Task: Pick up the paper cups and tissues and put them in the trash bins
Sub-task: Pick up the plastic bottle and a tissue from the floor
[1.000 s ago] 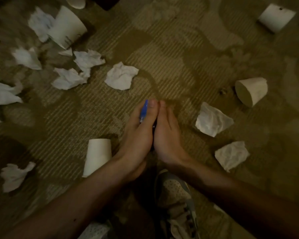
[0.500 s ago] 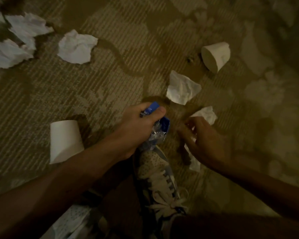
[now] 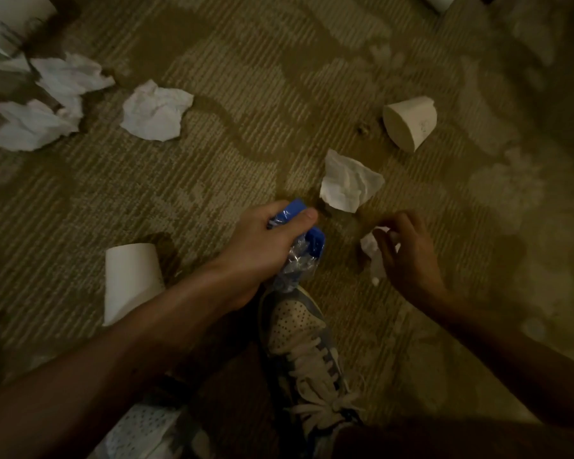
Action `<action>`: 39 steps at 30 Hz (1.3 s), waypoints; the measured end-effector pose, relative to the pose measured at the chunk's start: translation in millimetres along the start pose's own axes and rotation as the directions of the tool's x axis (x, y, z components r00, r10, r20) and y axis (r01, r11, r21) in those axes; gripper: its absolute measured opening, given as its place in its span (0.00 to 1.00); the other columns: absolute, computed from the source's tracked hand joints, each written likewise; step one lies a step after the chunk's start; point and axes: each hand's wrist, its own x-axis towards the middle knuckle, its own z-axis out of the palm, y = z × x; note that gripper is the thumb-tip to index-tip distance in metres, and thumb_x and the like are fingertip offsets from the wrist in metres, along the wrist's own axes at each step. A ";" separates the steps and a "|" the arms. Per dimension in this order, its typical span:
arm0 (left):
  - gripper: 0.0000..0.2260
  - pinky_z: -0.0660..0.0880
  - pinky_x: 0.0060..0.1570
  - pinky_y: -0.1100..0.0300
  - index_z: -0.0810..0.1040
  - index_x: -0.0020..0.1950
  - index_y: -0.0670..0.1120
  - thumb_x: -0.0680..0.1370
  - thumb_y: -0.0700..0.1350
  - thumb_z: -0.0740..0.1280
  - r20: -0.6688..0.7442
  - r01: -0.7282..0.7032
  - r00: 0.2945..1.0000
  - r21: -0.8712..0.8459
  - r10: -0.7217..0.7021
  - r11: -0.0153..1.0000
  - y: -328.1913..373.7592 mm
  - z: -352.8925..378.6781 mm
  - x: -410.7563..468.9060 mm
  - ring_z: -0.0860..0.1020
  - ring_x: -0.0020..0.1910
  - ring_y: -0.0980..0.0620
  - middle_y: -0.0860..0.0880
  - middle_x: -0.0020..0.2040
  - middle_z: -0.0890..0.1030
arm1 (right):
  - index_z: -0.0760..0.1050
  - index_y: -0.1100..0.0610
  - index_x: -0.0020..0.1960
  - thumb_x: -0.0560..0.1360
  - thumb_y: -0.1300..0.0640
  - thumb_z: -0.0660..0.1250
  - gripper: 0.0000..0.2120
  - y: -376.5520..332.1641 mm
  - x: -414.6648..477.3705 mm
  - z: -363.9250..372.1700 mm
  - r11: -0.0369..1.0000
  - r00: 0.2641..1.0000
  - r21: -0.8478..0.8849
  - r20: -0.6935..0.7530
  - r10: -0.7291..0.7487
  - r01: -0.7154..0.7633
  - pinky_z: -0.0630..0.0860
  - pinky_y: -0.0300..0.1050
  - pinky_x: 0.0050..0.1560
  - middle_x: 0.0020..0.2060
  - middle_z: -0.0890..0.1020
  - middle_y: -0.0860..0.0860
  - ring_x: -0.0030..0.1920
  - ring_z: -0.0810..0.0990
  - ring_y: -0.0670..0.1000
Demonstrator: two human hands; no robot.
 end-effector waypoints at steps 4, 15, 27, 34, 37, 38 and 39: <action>0.09 0.80 0.43 0.57 0.83 0.40 0.48 0.78 0.48 0.69 -0.061 -0.043 0.997 0.019 0.044 0.999 3.1 -2.1 1.8 0.83 0.40 0.51 0.45 0.40 0.84 | 0.66 0.59 0.69 0.77 0.41 0.63 0.29 20.4 -3.7 16.4 0.942 0.959 -0.278 0.155 0.239 -0.190 0.66 0.62 0.66 0.69 0.64 0.59 0.68 0.63 0.61; 0.10 0.80 0.43 0.57 0.83 0.49 0.41 0.79 0.48 0.68 -0.109 -0.006 0.994 -0.049 0.001 0.999 15.1 -11.4 -0.9 0.83 0.43 0.48 0.40 0.46 0.84 | 0.71 0.63 0.50 0.81 0.49 0.56 0.17 10.1 7.5 16.8 0.998 0.992 -0.048 -0.119 -0.038 0.032 0.72 0.55 0.43 0.44 0.70 0.56 0.43 0.69 0.56; 0.11 0.80 0.38 0.60 0.83 0.51 0.41 0.78 0.48 0.69 -0.185 -0.022 0.983 -0.178 -0.011 0.984 28.3 -38.5 -2.1 0.84 0.40 0.50 0.43 0.44 0.85 | 0.70 0.63 0.64 0.81 0.47 0.60 0.21 -51.4 68.4 53.5 0.979 0.970 -0.108 0.188 -0.152 0.175 0.65 0.59 0.65 0.66 0.73 0.59 0.66 0.69 0.60; 0.13 0.79 0.36 0.60 0.82 0.51 0.38 0.78 0.48 0.70 -0.253 -0.029 0.967 -0.251 -0.036 0.967 26.6 -63.2 -8.9 0.83 0.38 0.50 0.44 0.41 0.84 | 0.74 0.62 0.59 0.81 0.47 0.60 0.18 -53.5 72.1 67.0 0.956 0.976 -0.257 0.196 -0.092 0.142 0.64 0.52 0.57 0.55 0.75 0.59 0.55 0.70 0.58; 0.16 0.79 0.35 0.62 0.80 0.55 0.34 0.78 0.48 0.69 -0.305 -0.051 0.952 -0.258 -0.031 0.965 27.2 -78.9 -12.3 0.83 0.38 0.50 0.42 0.43 0.83 | 0.72 0.62 0.63 0.80 0.49 0.62 0.19 -84.0 79.5 71.5 0.958 0.959 -0.208 0.245 -0.143 0.196 0.62 0.46 0.56 0.56 0.73 0.60 0.57 0.69 0.59; 0.16 0.78 0.34 0.63 0.80 0.55 0.34 0.78 0.47 0.69 -0.319 -0.062 0.947 -0.271 -0.030 0.961 27.7 -84.4 -13.6 0.83 0.37 0.51 0.42 0.43 0.83 | 0.73 0.66 0.60 0.79 0.52 0.64 0.18 -101.1 82.3 71.9 0.979 0.965 -0.074 0.193 -0.175 0.192 0.63 0.48 0.54 0.52 0.74 0.62 0.55 0.71 0.61; 0.16 0.78 0.33 0.63 0.80 0.56 0.34 0.79 0.47 0.69 -0.336 -0.072 0.942 -0.284 -0.029 0.956 28.1 -90.0 -14.8 0.83 0.37 0.52 0.42 0.43 0.83 | 0.73 0.68 0.55 0.79 0.54 0.65 0.15 -120.5 86.2 71.7 0.977 0.970 0.060 0.124 -0.211 0.205 0.64 0.49 0.51 0.47 0.73 0.62 0.51 0.71 0.61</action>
